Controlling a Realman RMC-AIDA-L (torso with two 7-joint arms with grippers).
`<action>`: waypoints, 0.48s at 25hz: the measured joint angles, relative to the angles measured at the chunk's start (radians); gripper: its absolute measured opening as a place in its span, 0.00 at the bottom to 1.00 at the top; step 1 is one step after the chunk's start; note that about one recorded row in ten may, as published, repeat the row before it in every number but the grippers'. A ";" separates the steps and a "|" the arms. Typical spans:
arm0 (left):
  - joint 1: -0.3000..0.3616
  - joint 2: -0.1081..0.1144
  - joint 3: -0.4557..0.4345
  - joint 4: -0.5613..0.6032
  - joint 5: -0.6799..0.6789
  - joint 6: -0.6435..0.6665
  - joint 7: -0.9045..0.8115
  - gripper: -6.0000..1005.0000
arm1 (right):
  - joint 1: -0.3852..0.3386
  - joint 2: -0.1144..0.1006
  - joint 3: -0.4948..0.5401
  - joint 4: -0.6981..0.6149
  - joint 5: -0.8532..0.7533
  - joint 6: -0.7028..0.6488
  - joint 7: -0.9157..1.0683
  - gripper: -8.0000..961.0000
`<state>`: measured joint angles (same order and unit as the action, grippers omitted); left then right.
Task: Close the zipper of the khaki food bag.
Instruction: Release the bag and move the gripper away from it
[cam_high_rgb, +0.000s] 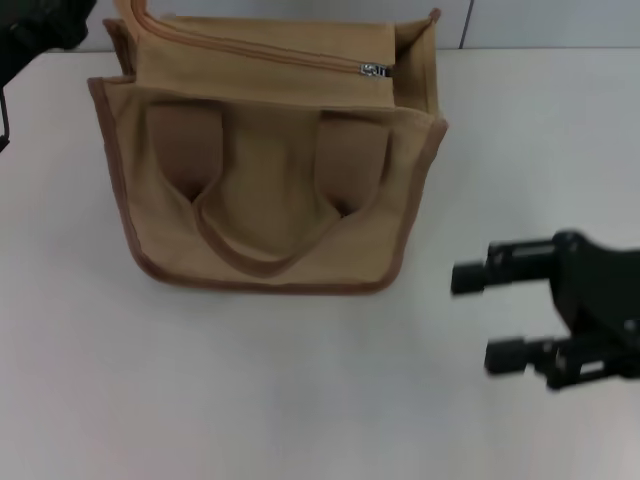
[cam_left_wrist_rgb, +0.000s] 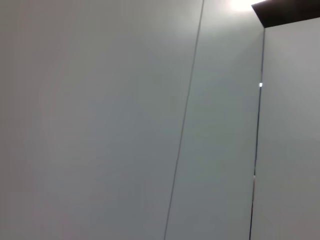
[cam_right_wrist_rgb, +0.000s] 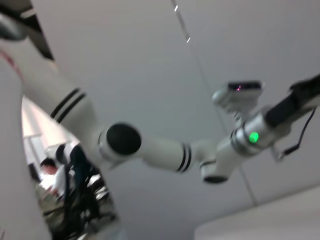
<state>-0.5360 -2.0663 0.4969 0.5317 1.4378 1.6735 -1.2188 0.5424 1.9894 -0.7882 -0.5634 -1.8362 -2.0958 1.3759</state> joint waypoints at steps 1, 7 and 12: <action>0.007 0.001 0.000 -0.017 0.000 -0.003 0.001 0.11 | 0.003 0.008 -0.021 0.011 -0.037 0.006 -0.027 0.66; 0.040 0.001 -0.003 -0.027 0.000 -0.020 0.009 0.11 | -0.006 0.045 -0.033 0.017 -0.093 0.050 -0.117 0.73; 0.074 0.004 -0.031 -0.045 0.000 -0.029 -0.002 0.12 | -0.024 0.069 -0.033 0.038 -0.096 0.130 -0.200 0.73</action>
<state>-0.4623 -2.0627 0.4660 0.4863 1.4379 1.6444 -1.2204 0.5183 2.0585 -0.8210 -0.5253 -1.9326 -1.9653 1.1761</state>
